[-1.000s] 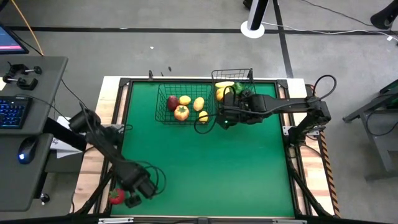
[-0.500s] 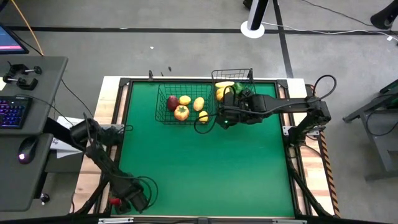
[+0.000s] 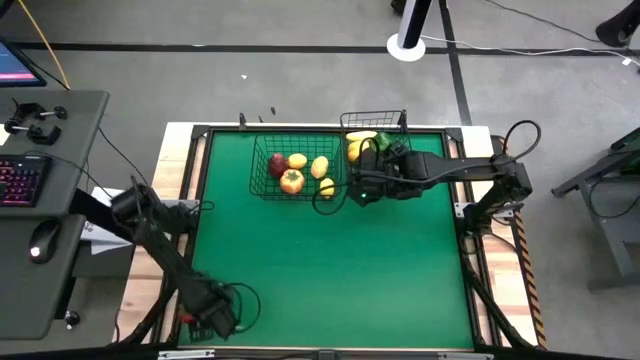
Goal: Sort produce into baskets
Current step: Put the red tomato into the left wire basket
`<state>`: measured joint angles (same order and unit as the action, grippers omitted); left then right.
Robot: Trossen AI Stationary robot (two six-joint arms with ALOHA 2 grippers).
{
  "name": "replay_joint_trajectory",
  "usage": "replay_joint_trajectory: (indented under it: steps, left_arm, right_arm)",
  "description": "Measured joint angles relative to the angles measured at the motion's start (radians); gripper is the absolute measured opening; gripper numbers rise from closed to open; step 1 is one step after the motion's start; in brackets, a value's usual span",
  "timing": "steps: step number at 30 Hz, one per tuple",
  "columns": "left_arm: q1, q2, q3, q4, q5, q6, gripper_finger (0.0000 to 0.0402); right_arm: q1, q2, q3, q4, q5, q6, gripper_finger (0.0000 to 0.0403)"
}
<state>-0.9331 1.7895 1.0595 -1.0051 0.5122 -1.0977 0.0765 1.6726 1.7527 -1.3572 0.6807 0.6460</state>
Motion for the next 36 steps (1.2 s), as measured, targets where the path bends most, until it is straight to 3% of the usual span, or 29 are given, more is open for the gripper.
replay_joint_trajectory:
  steps: [7, 14, 17, 21, 26, 31, 36]
  left_arm:
    - [0.148, -0.236, 0.014, -0.068, -0.27, 0.078, 0.0264]
    - [0.482, -0.489, 0.098, -0.044, -0.877, 0.28, 0.0264]
    - [0.691, -0.544, 0.099, 0.084, -1.022, 0.435, 0.0269]
    - [0.993, -0.527, 0.099, 0.252, -0.939, 0.644, 0.0291]
    - [1.268, -0.429, 0.097, 0.37, -0.715, 0.674, 0.0302]
    - [1.332, -0.403, 0.097, 0.455, -0.654, 0.582, 0.0305]
    - [1.266, -0.424, 0.097, 0.476, -0.698, 0.698, 0.0306]
  right_arm:
    - [0.0, 0.0, 0.0, -0.102, 0.001, 0.001, 0.0397]
    - [0.0, 0.0, 0.0, -0.216, 0.035, 0.14, 0.0397]
    - [0.0, 0.0, 0.0, -0.214, 0.032, 0.173, 0.0397]
    - [0.01, 0.0, 0.0, -0.214, 0.026, 0.214, 0.0397]
    - [0.023, 0.0, 0.0, -0.214, 0.024, 0.221, 0.0397]
    - [0.023, 0.0, 0.0, -0.214, 0.015, 0.255, 0.0397]
    - [0.024, -0.004, 0.0, -0.214, 0.014, 0.291, 0.0397]
